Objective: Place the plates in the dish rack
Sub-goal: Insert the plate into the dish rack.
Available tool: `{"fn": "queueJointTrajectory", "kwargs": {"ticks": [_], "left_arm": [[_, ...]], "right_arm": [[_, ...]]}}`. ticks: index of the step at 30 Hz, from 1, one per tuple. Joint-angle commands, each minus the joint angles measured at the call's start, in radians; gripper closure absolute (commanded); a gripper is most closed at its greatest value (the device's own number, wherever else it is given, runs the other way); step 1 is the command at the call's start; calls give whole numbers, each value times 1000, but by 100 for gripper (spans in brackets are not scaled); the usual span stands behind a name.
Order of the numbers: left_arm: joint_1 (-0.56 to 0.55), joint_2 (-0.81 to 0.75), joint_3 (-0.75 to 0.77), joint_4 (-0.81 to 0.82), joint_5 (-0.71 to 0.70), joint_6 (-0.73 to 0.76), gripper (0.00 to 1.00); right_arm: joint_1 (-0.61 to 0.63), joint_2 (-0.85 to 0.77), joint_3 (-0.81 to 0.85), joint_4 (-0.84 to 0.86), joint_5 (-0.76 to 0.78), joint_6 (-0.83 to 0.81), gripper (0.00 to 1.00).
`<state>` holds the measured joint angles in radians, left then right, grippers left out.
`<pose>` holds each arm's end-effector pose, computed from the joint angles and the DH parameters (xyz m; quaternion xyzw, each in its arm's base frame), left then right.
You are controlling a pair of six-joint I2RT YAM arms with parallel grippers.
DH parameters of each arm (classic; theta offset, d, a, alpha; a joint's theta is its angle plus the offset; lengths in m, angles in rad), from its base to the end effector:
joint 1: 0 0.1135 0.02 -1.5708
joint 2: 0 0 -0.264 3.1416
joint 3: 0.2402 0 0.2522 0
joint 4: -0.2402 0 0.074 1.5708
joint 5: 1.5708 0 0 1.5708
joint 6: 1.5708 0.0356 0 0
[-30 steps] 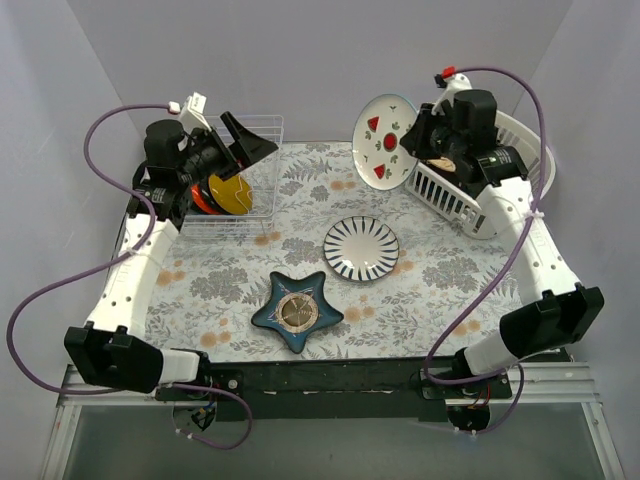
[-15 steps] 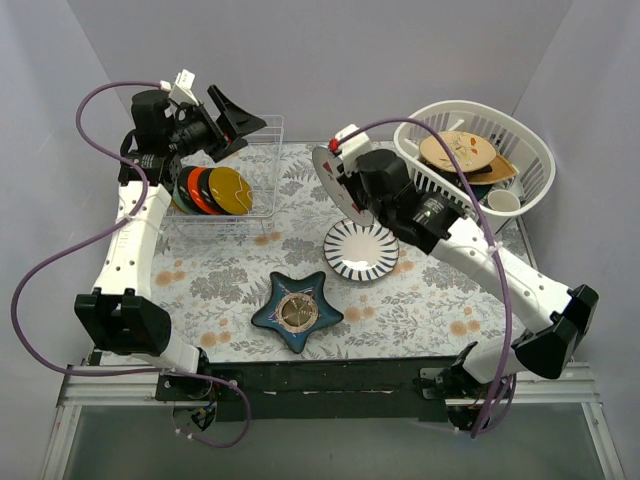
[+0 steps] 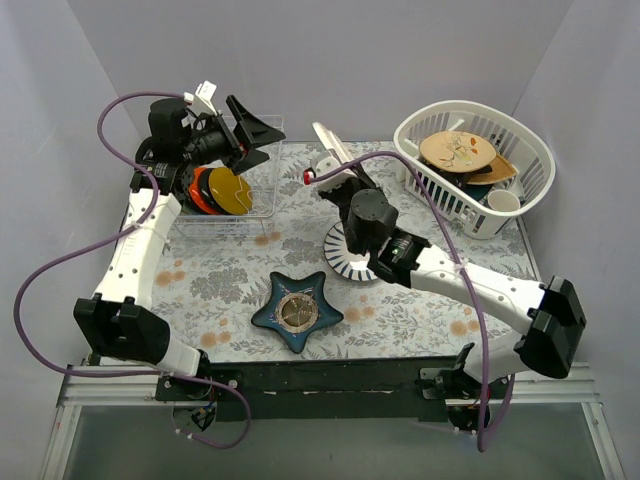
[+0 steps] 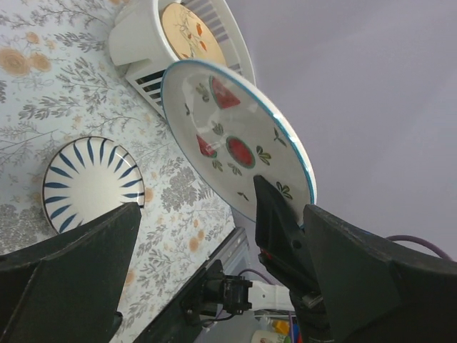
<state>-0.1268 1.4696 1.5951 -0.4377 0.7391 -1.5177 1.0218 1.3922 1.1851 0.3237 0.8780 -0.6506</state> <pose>0.3187 -0.0648 0.4355 -0.3198 0.7150 -0.6009 0.1596 0.1910 0.2597 0.3929 -0.2337 0.6389 -0.1529 0.7168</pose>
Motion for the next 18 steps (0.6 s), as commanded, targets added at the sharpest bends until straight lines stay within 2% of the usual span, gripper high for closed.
{"fn": "queueJointTrajectory", "kwargs": {"ticks": [1,3,10,18], "left_arm": [[-13,-66,-18,39,28,-90,2],[-23,-89,-38,66,-24,-122,2],[-28,-66,-38,134,-53,-216,2],[-31,32,51,185,-26,-263,2]], "right_arm": [[12,50,11,614,75,-362,99],[17,85,7,744,73,-420,99],[41,114,-10,896,35,-552,99],[81,100,-56,942,13,-636,99]]}}
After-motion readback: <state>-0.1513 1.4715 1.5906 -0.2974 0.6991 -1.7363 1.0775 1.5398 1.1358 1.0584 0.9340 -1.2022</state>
